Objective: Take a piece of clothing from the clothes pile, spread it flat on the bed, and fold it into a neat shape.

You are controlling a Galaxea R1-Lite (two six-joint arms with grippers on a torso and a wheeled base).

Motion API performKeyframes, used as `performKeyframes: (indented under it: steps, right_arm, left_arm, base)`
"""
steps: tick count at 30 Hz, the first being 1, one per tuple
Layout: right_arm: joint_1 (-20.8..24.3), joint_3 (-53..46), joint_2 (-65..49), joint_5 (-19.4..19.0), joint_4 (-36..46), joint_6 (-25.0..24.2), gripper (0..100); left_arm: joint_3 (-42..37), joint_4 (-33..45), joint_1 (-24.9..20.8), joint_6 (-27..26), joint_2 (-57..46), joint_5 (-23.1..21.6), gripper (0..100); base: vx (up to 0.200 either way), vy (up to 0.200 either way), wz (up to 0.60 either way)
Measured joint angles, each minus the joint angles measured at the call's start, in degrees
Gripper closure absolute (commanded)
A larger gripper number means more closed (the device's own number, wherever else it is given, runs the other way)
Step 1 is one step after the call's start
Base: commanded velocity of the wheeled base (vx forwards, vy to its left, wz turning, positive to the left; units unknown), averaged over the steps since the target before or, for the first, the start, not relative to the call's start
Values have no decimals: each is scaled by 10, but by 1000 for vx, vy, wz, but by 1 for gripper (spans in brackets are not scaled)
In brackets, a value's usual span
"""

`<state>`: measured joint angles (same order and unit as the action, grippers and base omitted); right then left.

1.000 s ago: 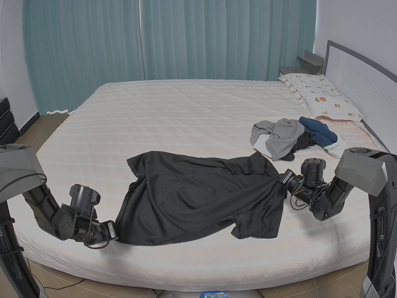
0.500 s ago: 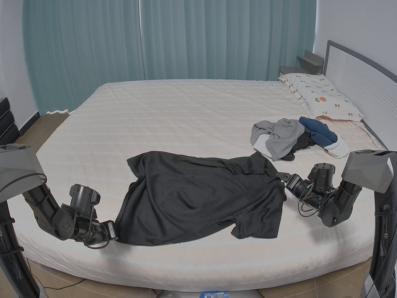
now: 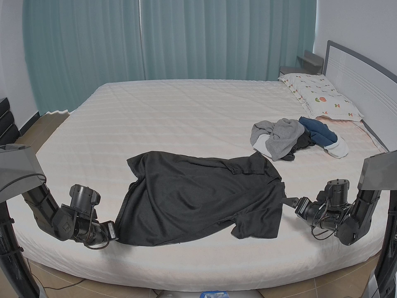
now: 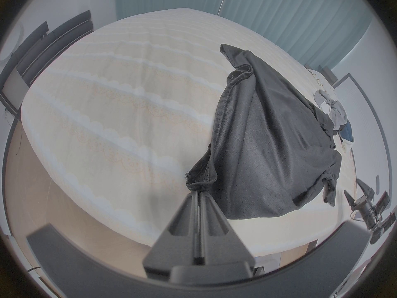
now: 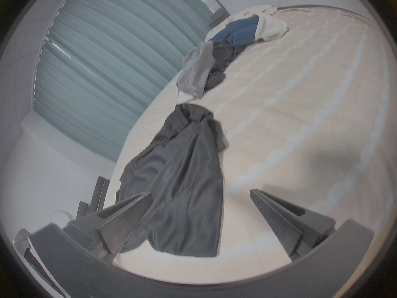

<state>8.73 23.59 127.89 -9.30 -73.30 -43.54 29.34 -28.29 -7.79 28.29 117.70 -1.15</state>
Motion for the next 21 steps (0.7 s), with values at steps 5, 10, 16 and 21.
performKeyframes:
  steps: [5,10,16,21]
  right_arm:
    - [35,-18,11,-1,-3,0,0]
    - [64,-9,44,8,-3,1,0]
    - [90,14,74,15,-4,-1,100]
    - [94,20,81,28,-3,0,100]
  left_arm:
    - [-3,-1,-3,0,-2,0,100]
    - [-4,0,-4,-1,-3,0,100]
    - [-5,0,-3,-1,-3,-1,100]
    - [-5,0,-4,-1,-3,-1,100]
  base:
    - [0,0,0]
    - [0,0,0]
    - [0,0,0]
    - [0,0,0]
